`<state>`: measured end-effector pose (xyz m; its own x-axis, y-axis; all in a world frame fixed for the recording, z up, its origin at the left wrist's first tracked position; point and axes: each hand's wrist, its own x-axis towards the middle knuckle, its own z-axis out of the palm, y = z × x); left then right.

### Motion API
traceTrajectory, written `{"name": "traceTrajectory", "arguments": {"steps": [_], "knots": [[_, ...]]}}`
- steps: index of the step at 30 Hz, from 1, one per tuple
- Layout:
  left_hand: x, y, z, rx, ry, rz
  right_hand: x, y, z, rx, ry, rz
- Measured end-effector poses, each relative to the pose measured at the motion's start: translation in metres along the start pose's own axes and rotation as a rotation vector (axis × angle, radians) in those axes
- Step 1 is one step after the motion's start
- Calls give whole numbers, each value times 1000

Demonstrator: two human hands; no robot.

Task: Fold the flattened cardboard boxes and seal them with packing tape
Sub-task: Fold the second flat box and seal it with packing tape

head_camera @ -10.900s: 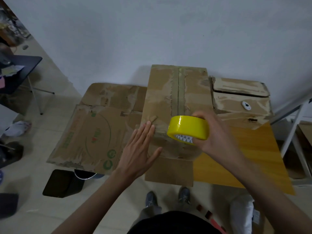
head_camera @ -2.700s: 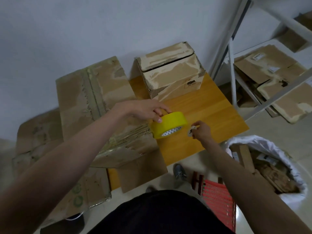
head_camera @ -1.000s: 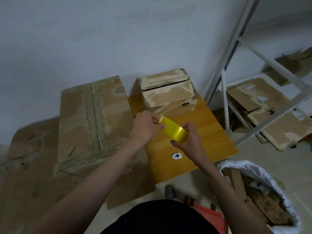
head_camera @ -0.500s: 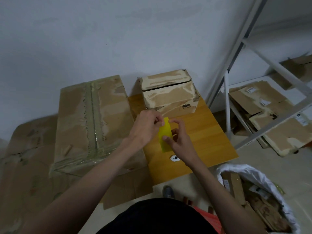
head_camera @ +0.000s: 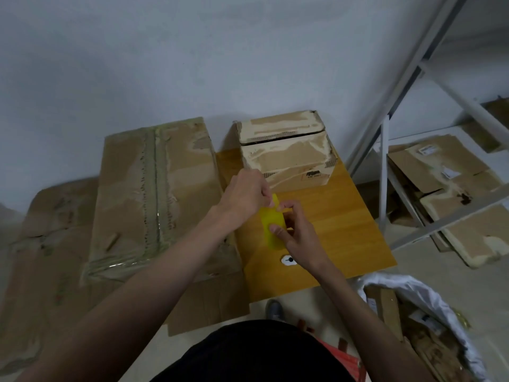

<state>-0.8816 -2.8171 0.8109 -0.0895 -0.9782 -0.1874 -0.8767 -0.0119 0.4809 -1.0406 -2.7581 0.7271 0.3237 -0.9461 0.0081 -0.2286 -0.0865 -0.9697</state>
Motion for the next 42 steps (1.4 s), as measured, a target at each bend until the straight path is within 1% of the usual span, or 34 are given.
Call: {"name": "traceTrajectory", "arguments": {"steps": [4, 7, 11, 16, 20, 22, 26, 29, 30, 31, 33, 35, 37, 40, 42], "knots": [[5, 1, 9, 72, -46, -56, 5, 10, -6, -69, -49, -13], [12, 0, 18, 169, -70, -105, 9, 25, -13, -121, -84, -5], [17, -2, 34, 261, -80, -28, 29, 57, -27, -142, -34, 144], [15, -11, 48, 361, -75, 39, 49, 104, -32, -416, -38, 291], [9, -23, 53, 449, -89, 61, 47, 141, -27, -744, -151, 319], [5, -28, 51, 461, -78, 64, 45, 154, -23, -868, -196, 335], [-5, -34, 41, 483, -23, 111, 38, 166, -18, -892, -260, 405], [-15, -37, 24, 477, 22, 137, 35, 155, -21, -930, -321, 469], [-19, -39, 16, 467, 41, 145, 37, 144, -21, -952, -297, 454], [-25, -42, 9, 454, 58, 150, 40, 131, -20, -955, -238, 417], [-38, -49, -5, 419, 90, 148, 46, 93, -11, -861, -90, 294], [-54, -62, -18, 393, 124, 130, 51, 47, 7, -744, 21, 99], [-74, -79, -30, 391, 167, 105, 51, 1, 30, -696, 82, -126], [-108, -109, -45, 404, 220, 57, 38, -56, 68, -721, 61, -373], [-130, -131, -51, 390, 250, 41, 27, -78, 91, -789, -17, -443]]}}
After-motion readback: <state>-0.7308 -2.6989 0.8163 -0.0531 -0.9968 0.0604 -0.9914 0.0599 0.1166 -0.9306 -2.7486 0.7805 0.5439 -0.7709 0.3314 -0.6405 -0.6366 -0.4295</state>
